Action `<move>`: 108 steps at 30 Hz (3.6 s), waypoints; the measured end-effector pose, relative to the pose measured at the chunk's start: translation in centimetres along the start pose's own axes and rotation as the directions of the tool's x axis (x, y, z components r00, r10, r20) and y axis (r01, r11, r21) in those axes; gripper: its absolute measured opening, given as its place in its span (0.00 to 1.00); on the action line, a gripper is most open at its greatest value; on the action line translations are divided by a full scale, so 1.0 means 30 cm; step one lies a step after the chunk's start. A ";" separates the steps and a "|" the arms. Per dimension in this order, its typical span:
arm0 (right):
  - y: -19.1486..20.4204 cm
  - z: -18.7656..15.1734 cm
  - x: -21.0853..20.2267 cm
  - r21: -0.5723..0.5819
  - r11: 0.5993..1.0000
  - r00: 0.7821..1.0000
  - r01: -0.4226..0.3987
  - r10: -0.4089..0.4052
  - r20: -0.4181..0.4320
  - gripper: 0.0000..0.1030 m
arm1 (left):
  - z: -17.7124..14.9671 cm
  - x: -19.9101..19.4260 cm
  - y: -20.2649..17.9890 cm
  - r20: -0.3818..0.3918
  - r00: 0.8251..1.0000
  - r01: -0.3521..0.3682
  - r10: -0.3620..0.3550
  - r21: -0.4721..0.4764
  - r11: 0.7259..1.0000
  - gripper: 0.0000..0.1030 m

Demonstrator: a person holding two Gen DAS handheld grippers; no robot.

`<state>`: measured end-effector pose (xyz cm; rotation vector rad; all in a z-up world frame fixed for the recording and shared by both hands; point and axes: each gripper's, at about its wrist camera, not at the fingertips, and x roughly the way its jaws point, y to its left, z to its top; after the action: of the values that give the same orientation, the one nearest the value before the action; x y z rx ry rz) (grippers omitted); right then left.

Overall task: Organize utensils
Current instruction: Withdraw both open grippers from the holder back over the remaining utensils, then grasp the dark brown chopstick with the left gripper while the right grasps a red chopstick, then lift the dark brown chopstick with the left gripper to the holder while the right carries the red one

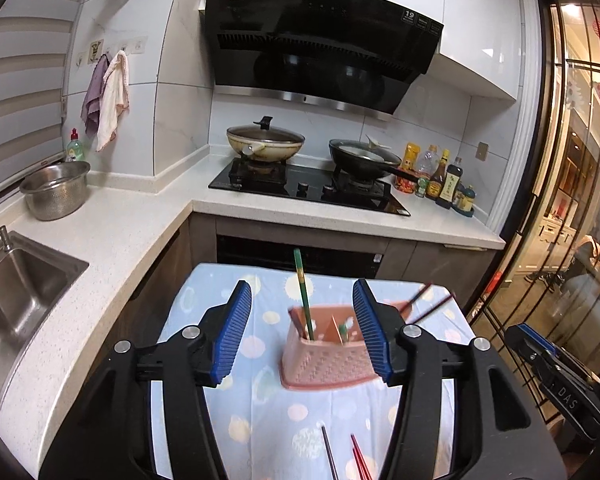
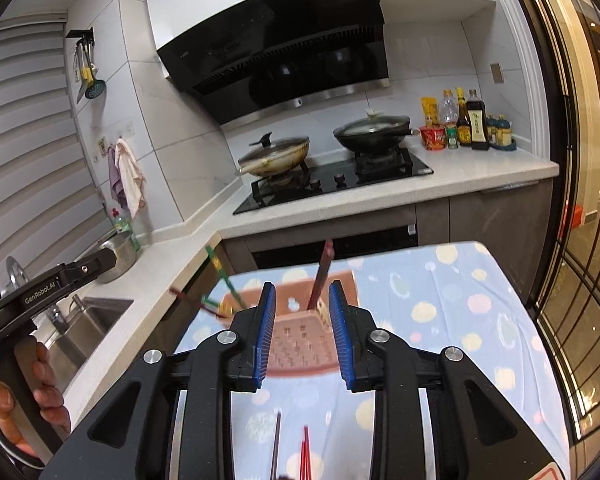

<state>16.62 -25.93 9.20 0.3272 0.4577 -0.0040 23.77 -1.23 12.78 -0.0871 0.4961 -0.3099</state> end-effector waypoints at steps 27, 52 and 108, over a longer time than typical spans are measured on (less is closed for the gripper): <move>-0.013 -0.809 -0.211 -0.067 0.995 0.915 0.079 -0.099 -0.391 0.26 | -0.828 -0.136 -0.071 -0.422 0.907 0.031 -0.007 0.049 0.998 0.49; -0.023 -0.885 -0.093 -0.068 0.995 0.890 0.073 -0.096 -0.445 0.14 | -0.939 -0.109 -0.115 -0.482 0.876 0.054 -0.011 0.076 0.996 0.49; -0.029 -0.503 -0.389 0.018 0.999 0.989 0.051 -0.048 -0.140 0.07 | -0.631 -0.263 -0.019 -0.301 0.952 0.058 -0.060 -0.014 0.998 0.07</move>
<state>-0.46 -22.88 1.23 0.3384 0.6051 -0.0343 7.93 0.57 -0.15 -0.0596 0.7989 -0.3833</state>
